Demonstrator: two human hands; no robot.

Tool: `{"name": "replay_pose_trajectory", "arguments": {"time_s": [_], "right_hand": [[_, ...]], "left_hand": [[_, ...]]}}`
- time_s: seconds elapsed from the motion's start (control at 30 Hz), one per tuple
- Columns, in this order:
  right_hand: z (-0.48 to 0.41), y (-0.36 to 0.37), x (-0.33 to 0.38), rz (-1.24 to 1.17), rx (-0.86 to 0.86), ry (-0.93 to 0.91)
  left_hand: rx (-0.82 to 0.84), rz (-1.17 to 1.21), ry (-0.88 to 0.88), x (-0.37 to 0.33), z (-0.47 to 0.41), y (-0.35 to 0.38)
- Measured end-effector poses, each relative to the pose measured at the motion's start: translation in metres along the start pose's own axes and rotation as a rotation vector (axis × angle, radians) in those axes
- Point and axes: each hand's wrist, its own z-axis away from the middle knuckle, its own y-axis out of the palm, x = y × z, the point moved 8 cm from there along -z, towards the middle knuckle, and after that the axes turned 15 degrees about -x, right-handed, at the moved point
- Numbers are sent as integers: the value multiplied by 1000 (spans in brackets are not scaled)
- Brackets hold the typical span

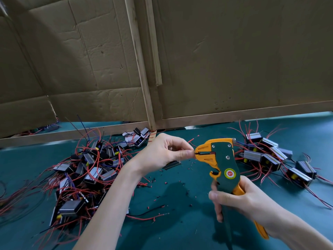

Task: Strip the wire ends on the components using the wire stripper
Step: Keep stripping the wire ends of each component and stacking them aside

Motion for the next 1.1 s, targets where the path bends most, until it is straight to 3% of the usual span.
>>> {"name": "replay_pose_trajectory", "arguments": {"time_s": [0.17, 0.33, 0.47, 0.6, 0.77, 0.87, 1.0, 1.1], "right_hand": [[-2, -5, -10, 6, -185, -24], [-4, 7, -17, -278, 30, 136], [-15, -3, -27, -309, -17, 195], [-23, -13, -42, -322, -98, 313], [-23, -12, -59, -348, -115, 455], [-24, -14, -59, -370, -125, 482], [-26, -22, -55, -451, -171, 473], [-28, -24, -57, -467, -196, 491]], "left_hand": [[2, -46, -14, 3, -1, 4], [-78, -98, -61, 13, -4, -3], [-263, -209, -27, 18, -11, -17], [-473, -361, 129, 1, -22, -16], [-558, -366, 379, -36, -46, 40], [-458, -321, 389, -42, -62, 82], [-63, -318, 179, -24, -68, 133], [-68, -308, 187, -26, -54, 118]]}}
